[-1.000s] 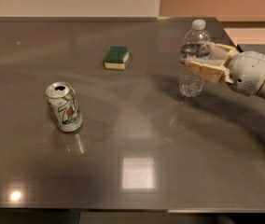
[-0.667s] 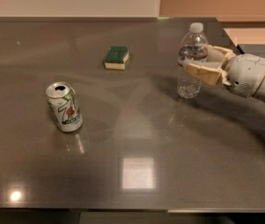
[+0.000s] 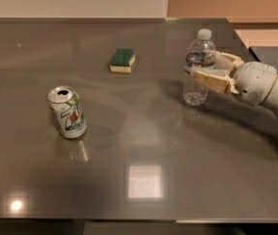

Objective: Place water bottle upright

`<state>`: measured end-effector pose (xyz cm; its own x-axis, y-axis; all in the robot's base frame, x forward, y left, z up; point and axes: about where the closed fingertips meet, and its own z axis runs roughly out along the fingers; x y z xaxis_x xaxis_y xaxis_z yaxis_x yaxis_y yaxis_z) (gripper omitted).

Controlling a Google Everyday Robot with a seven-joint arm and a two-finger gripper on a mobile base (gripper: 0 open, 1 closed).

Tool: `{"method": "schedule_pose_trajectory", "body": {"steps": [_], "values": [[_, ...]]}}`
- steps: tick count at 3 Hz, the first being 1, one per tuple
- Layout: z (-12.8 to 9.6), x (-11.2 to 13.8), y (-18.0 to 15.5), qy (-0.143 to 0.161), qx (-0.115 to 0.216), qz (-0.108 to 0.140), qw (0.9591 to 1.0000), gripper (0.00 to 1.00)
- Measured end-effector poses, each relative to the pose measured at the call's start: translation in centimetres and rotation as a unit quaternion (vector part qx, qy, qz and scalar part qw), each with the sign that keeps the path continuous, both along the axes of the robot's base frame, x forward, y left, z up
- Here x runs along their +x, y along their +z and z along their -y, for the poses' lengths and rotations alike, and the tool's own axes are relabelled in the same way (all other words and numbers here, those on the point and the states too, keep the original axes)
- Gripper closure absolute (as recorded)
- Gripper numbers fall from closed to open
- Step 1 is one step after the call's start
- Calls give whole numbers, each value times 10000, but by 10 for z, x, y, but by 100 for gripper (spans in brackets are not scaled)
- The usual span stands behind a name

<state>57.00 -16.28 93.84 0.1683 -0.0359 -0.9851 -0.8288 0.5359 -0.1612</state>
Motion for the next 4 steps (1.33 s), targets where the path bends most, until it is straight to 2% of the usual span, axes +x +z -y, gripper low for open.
{"method": "schedule_pose_trajectory", "body": {"steps": [2,4], "values": [[0,0,-5,23,78,85,9999,46],[0,1,-10,80,74,66,9999,0]]}}
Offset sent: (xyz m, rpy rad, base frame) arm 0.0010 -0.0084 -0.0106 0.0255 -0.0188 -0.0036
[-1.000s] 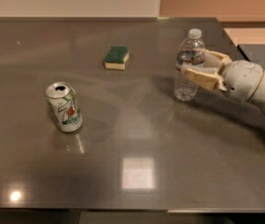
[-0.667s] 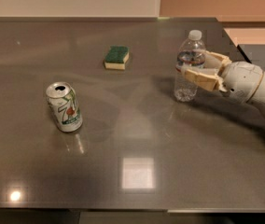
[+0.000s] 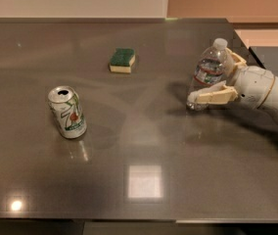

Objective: Place water bottle upright

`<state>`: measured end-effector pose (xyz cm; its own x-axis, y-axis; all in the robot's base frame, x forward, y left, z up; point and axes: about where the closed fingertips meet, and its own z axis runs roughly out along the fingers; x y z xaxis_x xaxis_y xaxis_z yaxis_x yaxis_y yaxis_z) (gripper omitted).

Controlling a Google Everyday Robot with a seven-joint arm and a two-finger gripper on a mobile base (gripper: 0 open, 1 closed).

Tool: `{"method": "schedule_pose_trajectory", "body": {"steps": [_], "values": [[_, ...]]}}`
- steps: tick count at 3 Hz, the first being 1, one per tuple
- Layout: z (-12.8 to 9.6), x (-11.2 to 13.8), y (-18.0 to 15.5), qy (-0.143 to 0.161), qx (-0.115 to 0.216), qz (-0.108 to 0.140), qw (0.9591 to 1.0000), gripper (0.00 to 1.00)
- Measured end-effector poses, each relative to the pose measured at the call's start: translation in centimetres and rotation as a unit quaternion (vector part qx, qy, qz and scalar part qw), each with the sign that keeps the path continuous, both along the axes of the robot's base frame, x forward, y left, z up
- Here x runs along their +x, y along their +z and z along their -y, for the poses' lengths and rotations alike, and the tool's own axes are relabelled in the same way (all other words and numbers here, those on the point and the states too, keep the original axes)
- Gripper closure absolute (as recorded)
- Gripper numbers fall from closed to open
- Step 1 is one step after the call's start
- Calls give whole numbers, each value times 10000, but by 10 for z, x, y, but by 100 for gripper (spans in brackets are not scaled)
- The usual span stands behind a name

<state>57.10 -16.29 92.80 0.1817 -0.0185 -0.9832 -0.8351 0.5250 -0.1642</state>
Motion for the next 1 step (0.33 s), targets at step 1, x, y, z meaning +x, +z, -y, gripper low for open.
{"method": "schedule_pose_trajectory", "body": {"steps": [1], "values": [[0,0,0,1,0,0,10000,0]]}}
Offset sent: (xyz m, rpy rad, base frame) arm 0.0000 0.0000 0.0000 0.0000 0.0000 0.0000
